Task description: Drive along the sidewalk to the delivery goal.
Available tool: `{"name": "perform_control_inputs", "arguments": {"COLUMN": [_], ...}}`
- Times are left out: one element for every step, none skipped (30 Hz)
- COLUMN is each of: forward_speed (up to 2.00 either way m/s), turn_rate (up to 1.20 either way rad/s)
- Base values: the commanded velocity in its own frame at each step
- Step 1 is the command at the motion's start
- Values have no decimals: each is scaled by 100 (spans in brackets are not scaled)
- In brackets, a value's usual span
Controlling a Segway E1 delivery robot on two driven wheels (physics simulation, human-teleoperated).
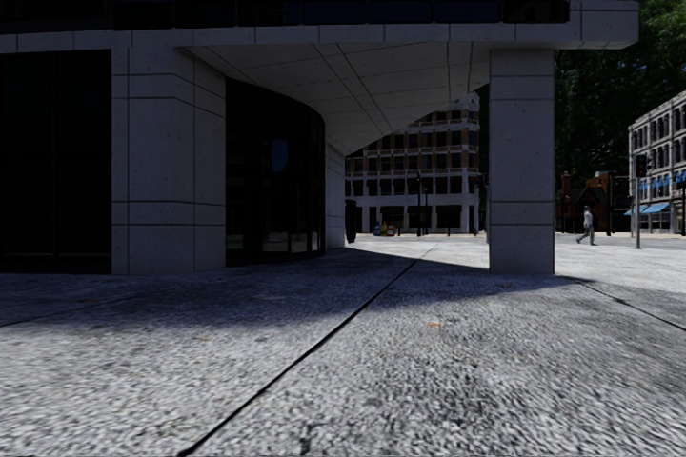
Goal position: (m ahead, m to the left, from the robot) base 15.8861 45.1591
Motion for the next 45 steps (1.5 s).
{"name": "perform_control_inputs", "arguments": {"forward_speed": [200, 200, 200, 200, 200, 200, 200, 200, 200, 200, 200, 200, 200, 200, 200, 200, 200, 200, 200, 200, 200, 200, 200, 200, 200, 200, 200, 200, 200, 200, 200, 200, 200, 200, 200, 200, 200, 200, 200, 200, 200, 200, 200, 200, 200], "turn_rate": [0, 0, 0, 0, 0, 0, 0, 0, 0, 0, 0, 0, 0, 0, 0, 0, 0, 0, 0, 0, 0, 0, 0, 0, 0, 0, 0, 0, 0, 0, 0, 0, 0, 0, 0, 0, 0, -9, -9, -32, -54, -77, -94, -100, -101]}}
